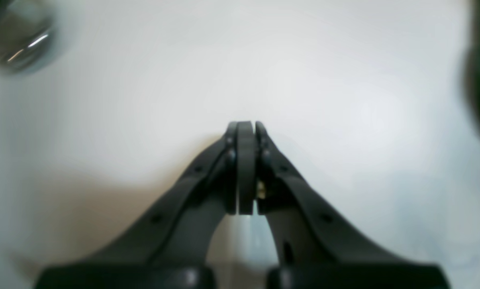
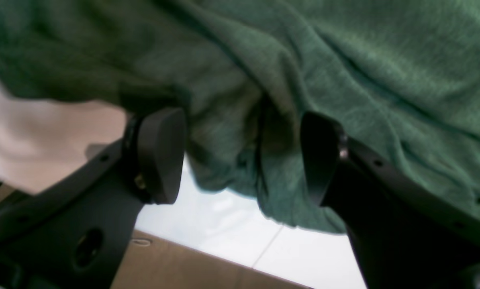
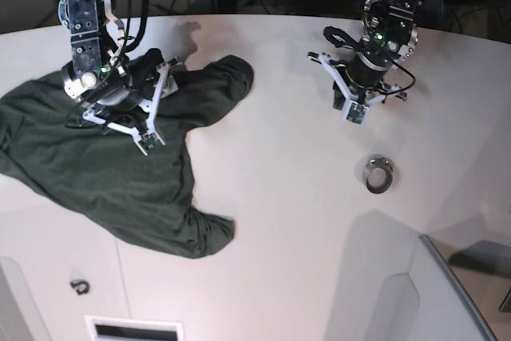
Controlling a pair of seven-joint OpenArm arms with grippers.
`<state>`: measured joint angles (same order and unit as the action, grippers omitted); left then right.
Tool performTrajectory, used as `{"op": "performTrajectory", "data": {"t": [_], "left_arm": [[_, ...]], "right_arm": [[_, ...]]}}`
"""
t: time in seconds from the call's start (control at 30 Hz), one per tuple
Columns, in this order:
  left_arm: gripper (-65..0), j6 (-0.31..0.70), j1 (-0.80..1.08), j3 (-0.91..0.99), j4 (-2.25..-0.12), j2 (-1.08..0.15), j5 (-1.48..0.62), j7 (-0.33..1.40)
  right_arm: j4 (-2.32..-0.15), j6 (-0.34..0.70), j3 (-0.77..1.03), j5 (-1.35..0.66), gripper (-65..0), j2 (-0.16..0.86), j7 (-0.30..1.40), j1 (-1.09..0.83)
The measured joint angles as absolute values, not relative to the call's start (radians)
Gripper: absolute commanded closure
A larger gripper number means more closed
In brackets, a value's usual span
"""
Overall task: Layout the t-shirt on the table in an organized manner, then fold the t-shirt properly
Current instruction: 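Grasp the shirt fabric with the right gripper and lift it, then drag the held fabric with the right gripper across the shirt and release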
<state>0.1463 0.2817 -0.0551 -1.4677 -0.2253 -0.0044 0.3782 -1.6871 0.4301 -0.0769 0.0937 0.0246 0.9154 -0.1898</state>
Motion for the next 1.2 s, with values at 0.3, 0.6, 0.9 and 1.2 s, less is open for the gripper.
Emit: {"op": "performTrajectory", "data": {"t": [0.3,0.6,0.9,1.2], "left_arm": [[0.0,0.147,0.319,0.108,-1.468,-0.228,-0.008,0.378],[0.0,0.150,0.324,0.099,-1.462,-0.218,-0.009,0.376],[0.0,0.139,0.293,-0.142,-1.439,-0.205,0.000,0.374],[0.0,0.140,0.109,-0.417,-1.300,-0.046,-0.010,0.242]], "right_arm": [[-1.498,0.434,-0.036,0.090,-19.4,0.019,0.834,-0.132],[-1.790,0.435,-0.036,0.089,-0.3,0.016,0.853,-0.234],[-2.004,0.435,-0.036,0.091,-0.3,0.016,0.850,-0.235],[-1.988,0.435,-0.036,0.091,-0.5,0.014,0.944,-0.173]]}}
